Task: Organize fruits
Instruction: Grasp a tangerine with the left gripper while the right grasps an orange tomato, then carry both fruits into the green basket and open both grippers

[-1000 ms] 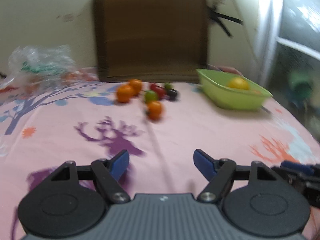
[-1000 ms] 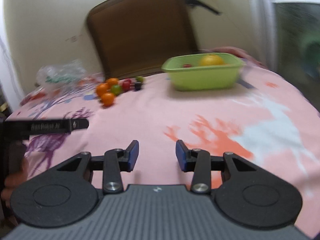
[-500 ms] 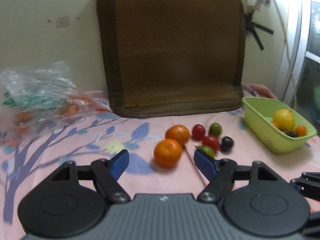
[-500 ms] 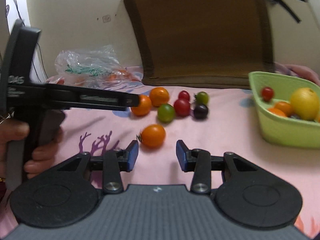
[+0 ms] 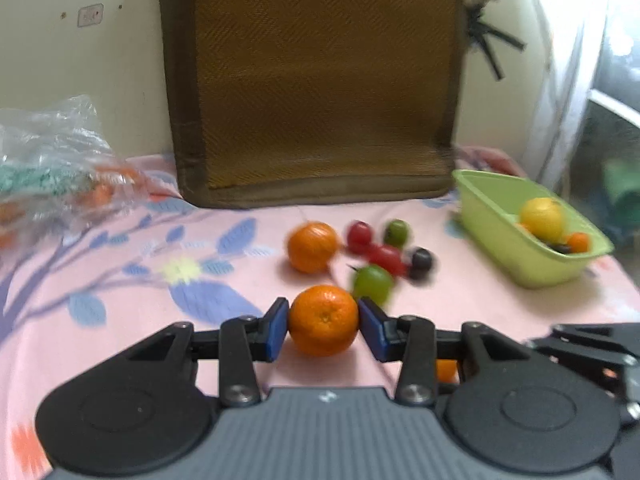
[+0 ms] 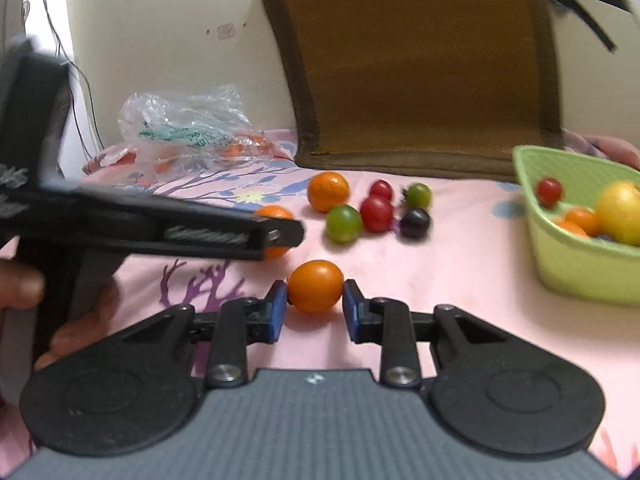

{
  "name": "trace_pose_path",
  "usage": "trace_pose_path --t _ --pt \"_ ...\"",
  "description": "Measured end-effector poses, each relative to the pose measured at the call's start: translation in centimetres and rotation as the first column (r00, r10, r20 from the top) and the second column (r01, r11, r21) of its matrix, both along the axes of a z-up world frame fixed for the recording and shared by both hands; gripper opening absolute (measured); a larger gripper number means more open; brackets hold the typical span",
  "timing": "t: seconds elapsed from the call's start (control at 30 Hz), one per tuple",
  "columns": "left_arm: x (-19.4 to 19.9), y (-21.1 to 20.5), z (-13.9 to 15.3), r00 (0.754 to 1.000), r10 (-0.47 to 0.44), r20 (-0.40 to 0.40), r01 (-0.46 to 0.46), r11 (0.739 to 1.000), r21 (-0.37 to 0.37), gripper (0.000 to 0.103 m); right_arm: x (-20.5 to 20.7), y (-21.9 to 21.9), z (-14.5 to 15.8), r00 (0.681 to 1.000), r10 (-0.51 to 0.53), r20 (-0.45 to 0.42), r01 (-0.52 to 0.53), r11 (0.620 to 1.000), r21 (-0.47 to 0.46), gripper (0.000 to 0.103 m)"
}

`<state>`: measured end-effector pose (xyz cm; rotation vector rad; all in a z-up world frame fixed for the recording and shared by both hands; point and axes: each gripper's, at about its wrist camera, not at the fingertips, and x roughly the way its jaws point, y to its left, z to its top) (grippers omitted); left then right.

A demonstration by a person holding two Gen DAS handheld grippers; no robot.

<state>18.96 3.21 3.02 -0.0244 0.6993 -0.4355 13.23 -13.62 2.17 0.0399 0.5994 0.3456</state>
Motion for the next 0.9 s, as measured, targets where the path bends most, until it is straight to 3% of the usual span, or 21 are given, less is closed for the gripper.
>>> trace_pose_path --t 0.23,0.43,0.73,0.9 --pt "-8.4 -3.3 1.3 0.994 -0.107 0.020 0.109 0.991 -0.082 0.038 -8.0 -5.1 -0.2 0.986 -0.154 0.065 0.155 0.988 -0.007 0.033" --pt "-14.2 -9.2 1.3 0.967 -0.249 0.045 0.252 0.966 -0.052 0.039 -14.8 -9.1 -0.7 0.950 -0.277 0.144 0.288 0.956 -0.059 0.033" --pt "-18.2 -14.2 0.4 0.939 -0.342 0.033 0.341 0.940 0.019 0.039 -17.5 -11.3 -1.7 0.927 -0.339 0.159 0.351 0.935 -0.048 0.034" --pt "-18.3 -14.6 -0.1 0.949 -0.316 0.021 0.315 0.948 0.052 0.040 -18.0 -11.3 -2.3 0.926 -0.338 0.168 0.350 0.936 -0.045 0.035"
